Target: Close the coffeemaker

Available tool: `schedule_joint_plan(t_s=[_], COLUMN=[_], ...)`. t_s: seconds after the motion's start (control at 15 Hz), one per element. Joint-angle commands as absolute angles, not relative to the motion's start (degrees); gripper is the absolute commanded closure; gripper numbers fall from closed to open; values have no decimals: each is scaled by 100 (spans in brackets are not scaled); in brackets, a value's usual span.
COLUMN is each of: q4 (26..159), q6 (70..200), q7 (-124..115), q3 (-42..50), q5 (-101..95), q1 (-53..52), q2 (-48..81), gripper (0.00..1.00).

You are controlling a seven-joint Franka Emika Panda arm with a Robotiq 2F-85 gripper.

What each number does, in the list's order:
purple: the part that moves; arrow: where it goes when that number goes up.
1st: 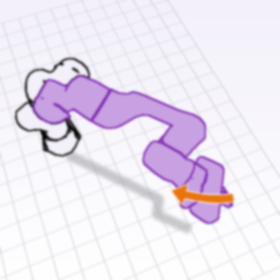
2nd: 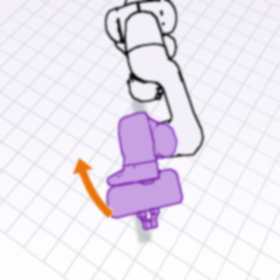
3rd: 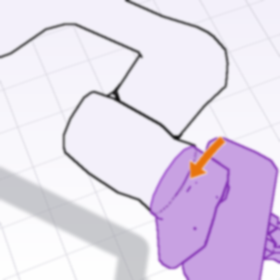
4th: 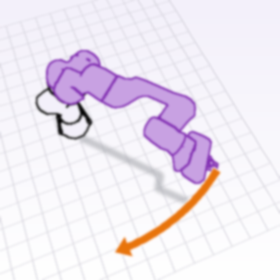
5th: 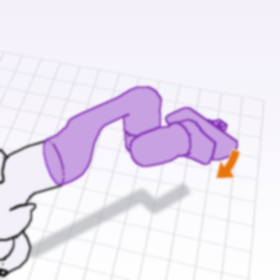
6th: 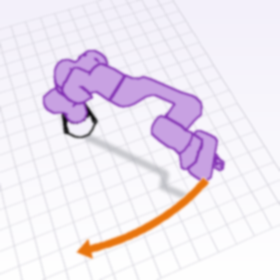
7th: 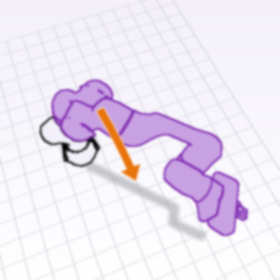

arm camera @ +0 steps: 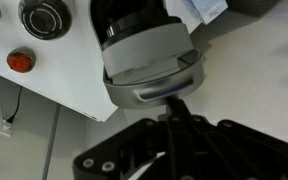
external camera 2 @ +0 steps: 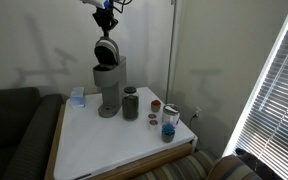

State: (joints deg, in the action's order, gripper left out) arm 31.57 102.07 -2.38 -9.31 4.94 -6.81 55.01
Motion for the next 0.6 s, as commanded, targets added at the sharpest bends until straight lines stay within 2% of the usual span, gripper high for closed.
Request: schedule_joint_plan(t_s=[0.0,0.2,0.53], q4=[2979,2983,3139], q6=[10519,10504,9708], q7=[-297,-325,-851], q3=[-988,-1013,-884], q5=[589,619,501], q1=[-664,-628,-651], q2=[5708,5700,5483], gripper=[100,100,100])
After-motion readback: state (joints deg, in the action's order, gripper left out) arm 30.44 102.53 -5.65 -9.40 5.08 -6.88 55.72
